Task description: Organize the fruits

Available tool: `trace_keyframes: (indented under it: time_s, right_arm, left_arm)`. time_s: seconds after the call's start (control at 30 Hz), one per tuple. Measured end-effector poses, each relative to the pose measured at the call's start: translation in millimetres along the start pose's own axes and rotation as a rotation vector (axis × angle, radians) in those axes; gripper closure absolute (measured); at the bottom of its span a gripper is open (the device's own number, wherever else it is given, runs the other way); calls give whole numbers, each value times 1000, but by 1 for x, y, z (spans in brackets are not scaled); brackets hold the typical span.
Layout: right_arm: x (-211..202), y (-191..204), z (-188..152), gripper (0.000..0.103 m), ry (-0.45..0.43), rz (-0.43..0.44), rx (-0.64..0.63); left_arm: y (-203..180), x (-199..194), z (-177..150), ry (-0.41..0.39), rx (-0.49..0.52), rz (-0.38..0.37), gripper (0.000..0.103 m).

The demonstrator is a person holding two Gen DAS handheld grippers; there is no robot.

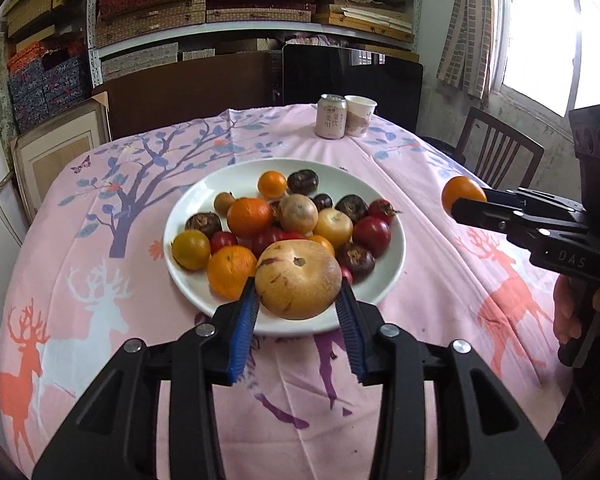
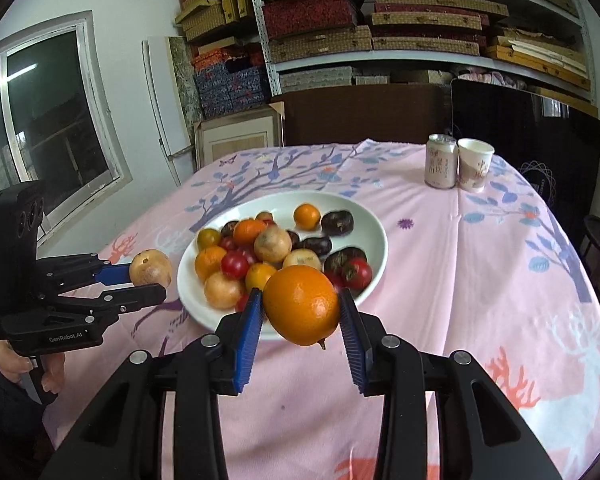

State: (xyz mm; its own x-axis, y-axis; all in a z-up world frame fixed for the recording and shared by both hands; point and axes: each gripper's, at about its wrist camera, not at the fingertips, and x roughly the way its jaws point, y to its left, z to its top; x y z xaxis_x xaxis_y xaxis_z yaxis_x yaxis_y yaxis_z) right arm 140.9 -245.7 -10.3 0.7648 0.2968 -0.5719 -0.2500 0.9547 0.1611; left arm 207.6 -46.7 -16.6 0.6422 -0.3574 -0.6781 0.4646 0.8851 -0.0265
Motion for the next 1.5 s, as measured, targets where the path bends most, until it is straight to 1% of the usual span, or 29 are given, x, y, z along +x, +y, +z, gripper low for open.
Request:
trace_keyframes:
  time_s: [0.1, 0.17, 0.2, 0.3, 0.37, 0.4, 0.43, 0.47, 0.5, 0.53, 0.6, 0.67, 0.73, 0.8, 0.83, 0.9, 0.93, 1.0, 1.07, 1.2, 1.33, 1.4, 1.47, 1.5]
  right_arm:
    - [14, -1, 26, 65, -32, -24, -16]
    - [31, 1, 40, 65, -52, -60, -50]
    - [42, 0, 46, 65, -50, -75, -56]
    - [72, -1, 56, 64, -22, -79, -48]
    - [92, 0, 58, 64, -2, -76, -60]
    - [98, 0, 58, 59, 4, -82, -63]
    - [100, 0, 57, 50, 0, -84, -62]
    - [98, 0, 57, 45, -13, -81, -57]
    - [94, -1, 55, 41, -29, -75, -49]
    - [89, -3, 54, 41, -40, -72, -37]
    - [79, -6, 49, 40, -36, -61, -10]
    - [64, -6, 40, 31, -31, -46, 11]
    - [48, -3, 28, 15, -35, -47, 21]
    - [31, 2, 11, 6, -31, -31, 27]
    - [26, 3, 4, 5, -25, -26, 28]
    - [16, 6, -11, 4, 2, -11, 37]
    - [11, 9, -20, 4, 30, -11, 44]
    - [1, 12, -33, 4, 46, -20, 51]
    - [-14, 15, -46, 4, 29, -22, 67]
    - [-43, 18, -65, 4, 6, 3, 118]
    - [-74, 30, -79, 4, -43, -28, 110]
    - [-85, 34, -81, 4, -55, -34, 99]
    - [-99, 42, -82, 4, -72, -45, 85]
    - [-106, 44, -82, 4, -81, -49, 78]
  left_arm:
    - [14, 16, 28, 6, -40, -3, 65]
    - [24, 31, 43, 14, -68, -2, 65]
    - [28, 40, 49, 23, -81, 4, 65]
    - [39, 70, 58, 71, -120, 11, 64]
    - [44, 80, 58, 83, -138, 22, 53]
    - [46, 81, 57, 78, -147, 25, 42]
    - [48, 79, 56, 68, -157, 26, 32]
    - [49, 76, 54, 52, -166, 30, 28]
    - [50, 71, 52, 39, -171, 39, 21]
    - [50, 67, 49, 30, -176, 45, 17]
    - [49, 58, 41, 30, -188, 49, 13]
    - [44, 48, 31, 32, -183, 45, 11]
    - [34, 36, 15, 32, -158, 56, 5]
    - [24, 28, -1, 44, -149, 54, 5]
    - [20, 23, -9, 54, -151, 44, 5]
    - [14, 13, -26, 70, -165, 27, 5]
    - [11, 9, -33, 74, -169, 27, 5]
    - [8, -4, -49, 75, -191, 27, 5]
    - [9, -17, -62, 79, -224, 32, 5]
    - [9, -49, -83, 47, -288, 51, 5]
    - [-9, -73, -95, 35, -289, 68, 5]
    - [-25, -87, -100, 19, -277, 76, 5]
    - [-41, -99, -102, -2, -242, 112, 5]
    - [-51, -105, -102, -12, -215, 149, 5]
